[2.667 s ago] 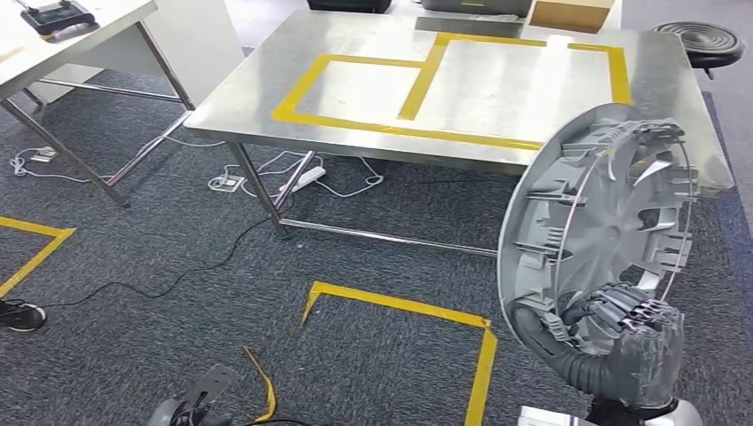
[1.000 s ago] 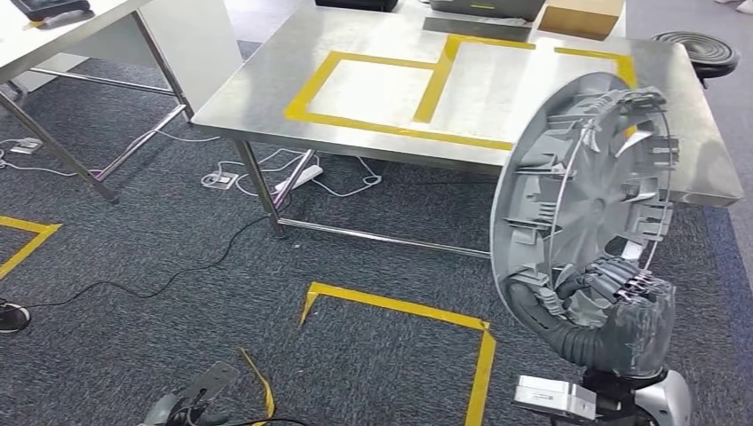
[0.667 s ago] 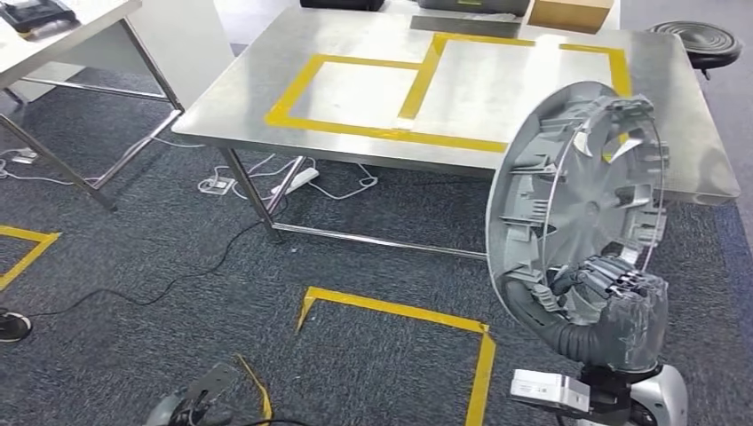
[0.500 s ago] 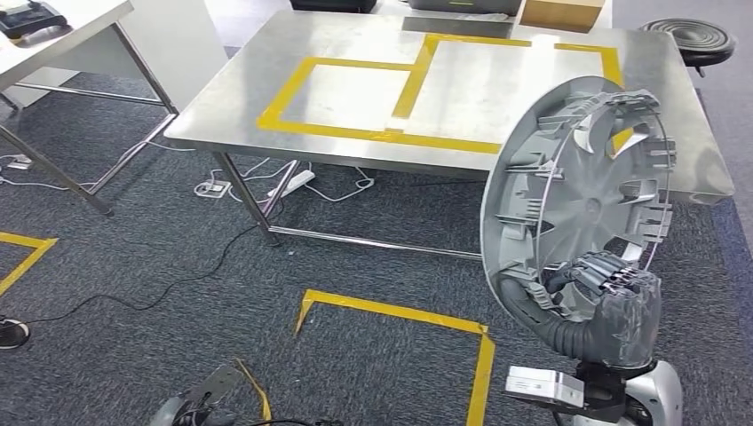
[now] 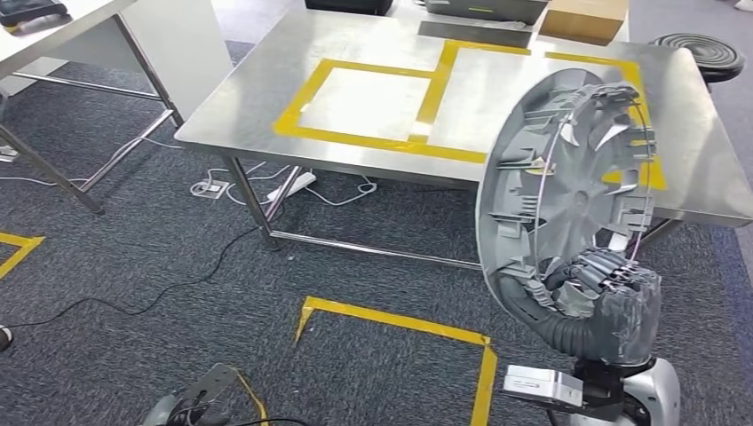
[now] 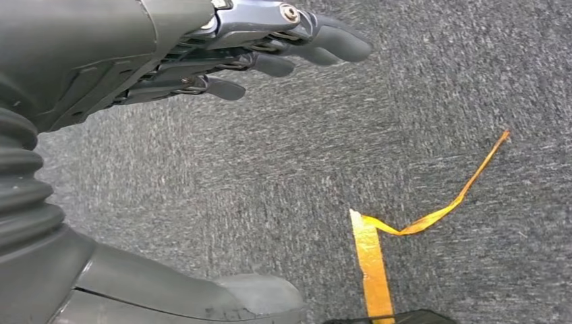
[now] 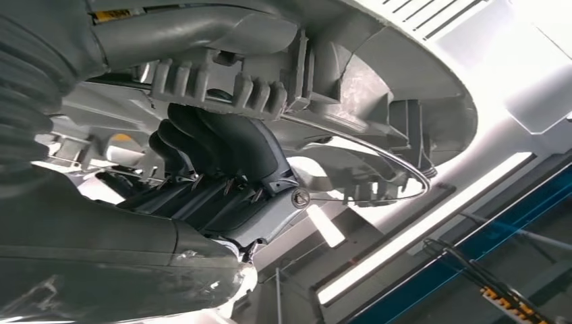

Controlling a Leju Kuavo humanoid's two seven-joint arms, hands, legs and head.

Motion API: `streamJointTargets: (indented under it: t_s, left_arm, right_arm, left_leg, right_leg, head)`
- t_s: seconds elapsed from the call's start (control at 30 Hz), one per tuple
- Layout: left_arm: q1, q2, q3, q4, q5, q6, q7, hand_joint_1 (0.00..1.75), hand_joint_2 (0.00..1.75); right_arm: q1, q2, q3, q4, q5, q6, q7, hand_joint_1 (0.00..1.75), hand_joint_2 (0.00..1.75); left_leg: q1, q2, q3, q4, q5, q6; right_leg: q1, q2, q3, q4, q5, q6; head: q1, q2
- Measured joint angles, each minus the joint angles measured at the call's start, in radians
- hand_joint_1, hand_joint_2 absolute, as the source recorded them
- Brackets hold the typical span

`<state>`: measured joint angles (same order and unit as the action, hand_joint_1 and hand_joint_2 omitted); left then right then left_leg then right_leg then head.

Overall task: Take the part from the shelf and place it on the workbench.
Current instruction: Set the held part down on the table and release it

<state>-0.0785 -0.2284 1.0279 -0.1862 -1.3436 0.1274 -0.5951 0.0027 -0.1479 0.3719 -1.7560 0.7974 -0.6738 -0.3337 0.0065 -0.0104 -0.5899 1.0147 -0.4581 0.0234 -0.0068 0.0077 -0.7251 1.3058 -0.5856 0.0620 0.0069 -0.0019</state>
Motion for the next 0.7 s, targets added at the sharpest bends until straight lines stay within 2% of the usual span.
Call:
streamJointTargets:
  t_s: [0.03,0.1,0.13,0.17,0.23,0.3,0.33,0.37,0.47,0.5,0.53,0.57,0.6,0.63,0.67,0.7]
  left_arm:
    - [0.001,0.000,0.000,0.000,0.000,0.000,0.000,0.00,1.75]
    - [0.001,0.000,0.000,0.000,-0.001,0.000,0.000,0.00,1.75]
    - [0.001,0.000,0.000,0.000,-0.001,0.000,0.000,0.00,1.75]
    - [0.000,0.000,0.000,0.000,-0.001,0.000,0.000,0.00,1.75]
    - [-0.001,0.000,0.000,0.000,-0.001,0.000,0.001,0.00,1.75]
    - [-0.002,0.000,0.000,0.000,-0.001,0.000,0.001,0.00,1.75]
    - [-0.004,0.000,0.000,0.000,-0.001,0.000,0.001,0.00,1.75]
    - [-0.005,0.000,0.000,0.000,-0.001,0.000,0.001,0.00,1.75]
    - [-0.005,0.001,-0.001,0.000,-0.001,0.000,0.001,0.00,1.75]
    - [-0.004,0.001,-0.001,0.000,-0.001,0.000,0.001,0.00,1.75]
    - [-0.003,0.002,-0.001,0.000,-0.001,0.000,0.001,0.00,1.75]
    - [-0.003,0.002,-0.001,0.000,-0.001,0.000,0.001,0.00,1.75]
    - [-0.002,0.003,-0.001,0.000,-0.001,0.000,0.001,0.00,1.75]
    - [-0.002,0.004,-0.001,0.000,-0.001,0.000,0.001,0.00,1.75]
    - [-0.003,0.004,-0.001,0.000,-0.001,0.000,0.001,0.00,1.75]
    - [-0.002,0.003,-0.001,0.000,-0.002,0.000,0.001,0.00,1.75]
  right_arm:
    - [0.000,0.000,0.000,0.001,0.000,0.000,0.000,1.75,1.75]
    - [0.000,0.000,0.001,0.002,0.000,0.000,0.001,1.75,1.75]
    - [-0.001,0.000,0.002,0.003,0.000,0.000,0.001,1.75,1.75]
    - [-0.001,0.000,0.002,0.004,0.000,0.000,0.001,1.75,1.75]
    - [-0.002,0.000,0.004,0.005,0.000,-0.001,0.000,1.75,1.75]
    - [-0.002,0.000,0.005,0.005,0.000,-0.003,0.000,1.75,1.75]
    - [-0.003,-0.001,0.005,0.005,0.000,-0.004,0.001,1.75,1.75]
    - [-0.004,-0.001,0.005,0.005,0.000,-0.004,0.002,1.75,1.75]
    - [-0.003,-0.001,0.006,0.006,0.000,-0.006,0.002,1.75,1.75]
    - [-0.003,-0.001,0.006,0.007,0.000,-0.006,0.001,1.75,1.75]
    - [-0.003,-0.001,0.006,0.007,0.000,-0.006,0.001,1.75,1.75]
    - [-0.003,-0.001,0.006,0.007,0.000,-0.007,0.001,1.75,1.75]
    - [-0.003,-0.001,0.006,0.007,0.000,-0.007,0.001,1.75,1.75]
    - [-0.003,-0.001,0.006,0.007,0.000,-0.008,0.002,1.75,1.75]
    - [-0.003,-0.001,0.006,0.007,0.000,-0.009,0.002,1.75,1.75]
    - [-0.003,-0.001,0.006,0.007,0.000,-0.010,0.002,1.75,1.75]
  left_leg:
    - [-0.001,-0.001,0.012,0.000,-0.008,0.000]
    - [-0.002,-0.003,0.040,-0.001,-0.026,-0.003]
    - [-0.003,-0.003,0.050,-0.002,-0.033,-0.007]
    - [-0.003,-0.003,0.056,-0.003,-0.040,-0.012]
    - [-0.004,-0.001,0.063,-0.004,-0.046,-0.025]
    - [-0.003,0.000,0.070,0.002,-0.053,-0.037]
    - [-0.003,0.000,0.062,0.025,-0.060,-0.042]
    - [-0.003,0.000,0.039,0.068,-0.074,-0.047]
    - [0.000,0.000,-0.080,0.243,-0.132,-0.059]
    - [0.001,0.000,-0.106,0.264,-0.130,-0.061]
    - [0.002,0.000,-0.116,0.250,-0.106,-0.061]
    - [0.002,0.001,-0.109,0.205,-0.062,-0.060]
    - [0.002,0.001,-0.093,0.139,-0.007,-0.059]
    - [0.002,0.003,-0.078,0.080,0.027,-0.059]
    - [0.000,0.004,-0.065,0.036,0.047,-0.054]
    - [-0.001,0.005,-0.060,0.010,0.054,-0.047]
  right_leg:
    - [0.001,0.000,0.001,-0.025,0.034,-0.003]
    - [0.004,-0.001,0.041,-0.148,0.128,-0.013]
    - [0.007,-0.001,0.060,-0.209,0.154,-0.017]
    - [0.010,-0.002,0.075,-0.247,0.165,-0.021]
    - [0.014,-0.003,0.085,-0.273,0.156,-0.030]
    - [0.010,-0.002,0.105,-0.282,0.158,-0.040]
    - [0.007,-0.002,0.116,-0.286,0.157,-0.045]
    - [0.004,-0.002,0.125,-0.289,0.154,-0.048]
    - [0.002,0.000,0.139,-0.291,0.138,-0.055]
    - [0.001,0.001,0.146,-0.291,0.131,-0.055]
    - [0.000,0.003,0.155,-0.291,0.124,-0.054]
    - [-0.002,0.004,0.166,-0.291,0.116,-0.051]
    - [-0.003,0.005,0.177,-0.291,0.107,-0.047]
    - [-0.003,0.005,0.186,-0.290,0.099,-0.041]
    - [-0.002,0.006,0.190,-0.289,0.091,-0.034]
    - [0.000,0.006,0.193,-0.289,0.085,-0.028]
  head:
    - [0.000,0.000]
    - [0.000,0.000]
    - [0.000,0.000]
    - [-0.001,0.000]
    - [-0.004,0.000]
    - [-0.007,0.000]
    - [-0.008,0.000]
    - [-0.010,0.000]
    - [-0.013,0.000]
    - [-0.013,0.000]
    - [-0.013,0.000]
    - [-0.013,0.000]
    - [-0.014,0.000]
    - [-0.014,0.000]
    - [-0.015,0.000]
    - [-0.016,0.000]
